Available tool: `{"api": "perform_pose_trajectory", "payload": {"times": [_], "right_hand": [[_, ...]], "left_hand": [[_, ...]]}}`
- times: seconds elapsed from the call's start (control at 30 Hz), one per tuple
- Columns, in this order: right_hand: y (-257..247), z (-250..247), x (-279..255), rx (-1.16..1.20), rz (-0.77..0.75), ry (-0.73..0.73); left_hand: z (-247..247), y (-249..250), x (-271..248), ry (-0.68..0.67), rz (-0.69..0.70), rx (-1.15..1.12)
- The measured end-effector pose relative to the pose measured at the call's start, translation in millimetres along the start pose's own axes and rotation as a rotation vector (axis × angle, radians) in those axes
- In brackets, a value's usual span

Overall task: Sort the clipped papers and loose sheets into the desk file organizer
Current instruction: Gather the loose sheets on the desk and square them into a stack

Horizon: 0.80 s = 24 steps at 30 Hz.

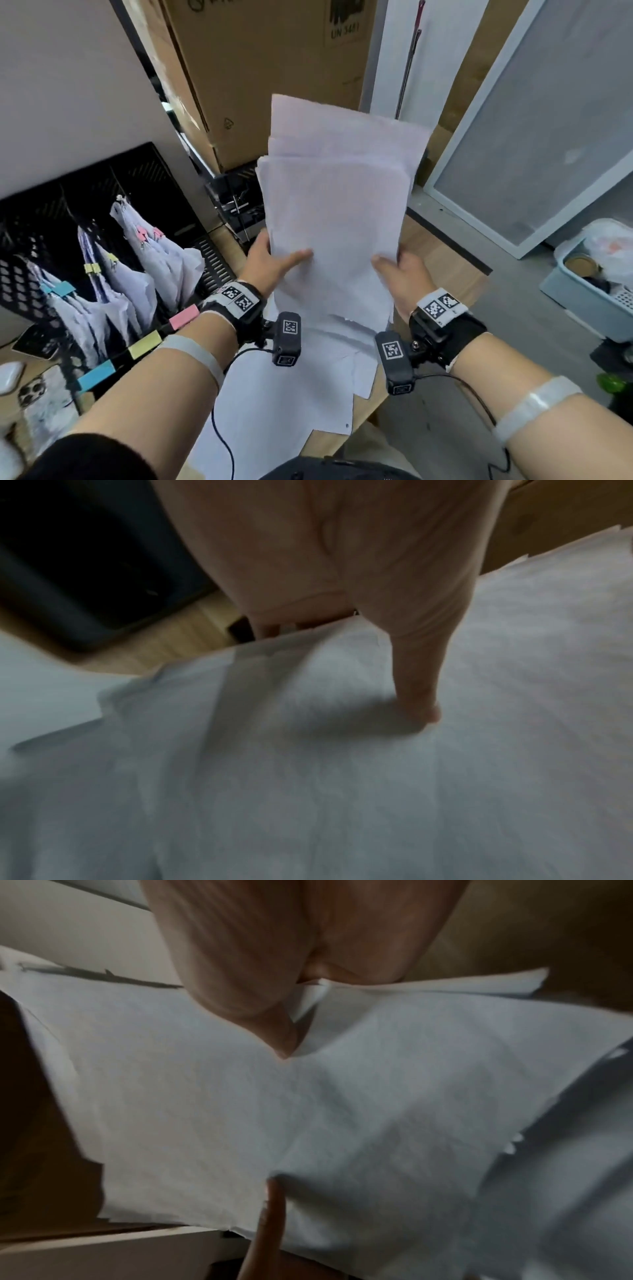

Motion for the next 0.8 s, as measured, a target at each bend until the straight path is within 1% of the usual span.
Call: {"api": "perform_pose_trajectory", "payload": {"times": [0.07,0.17,0.27,0.33,0.4,0.47,0.57,0.63,0.7,0.77,0.8], "right_hand": [[-25.0,-6.8,-3.2,0.022,-0.084,0.048],[-42.8,-11.7,-10.6,0.068,-0.146,0.113],[-17.8,-7.7,-19.7,0.026,-0.104,0.149],[5.6,-5.9,-28.2,0.07,-0.017,0.174],[17.5,-6.5,-33.6,0.08,0.005,0.192],[17.1,-7.5,-36.1,0.049,-0.01,0.174],[8.0,-10.1,-38.6,-0.001,-0.034,0.157],[7.0,-14.5,-37.1,0.046,-0.041,0.178],[7.2,-16.5,-35.6,0.071,-0.039,0.167],[15.3,-16.3,-30.2,-0.012,0.024,0.119],[20.6,-16.1,-27.5,-0.095,0.088,0.074]], "left_hand": [[-2.1,31.3,-4.8,0.05,0.133,-0.039],[0.8,52.4,-13.6,0.088,0.226,-0.096],[5.3,34.7,-25.0,0.121,0.216,-0.034],[9.7,16.4,-28.9,0.108,0.204,0.028],[14.2,3.7,-31.5,0.094,0.202,0.063],[19.4,-4.8,-30.9,0.065,0.199,0.074],[22.8,-3.8,-29.4,0.067,0.237,0.117],[23.4,-0.8,-27.6,0.071,0.246,0.078],[24.4,-0.7,-25.9,0.064,0.228,0.045],[26.3,-9.0,-23.4,0.044,0.175,0.042],[26.2,-15.9,-21.5,0.045,0.141,0.064]]}}
Point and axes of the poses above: each hand's wrist, its own x-axis towards the middle knuckle, its own z-axis out of the palm, y = z × x, the point moved 6 cm from there along x, towards the middle knuckle, and after that the axes turned 4 degrees about -y, right-handed, at the moved point
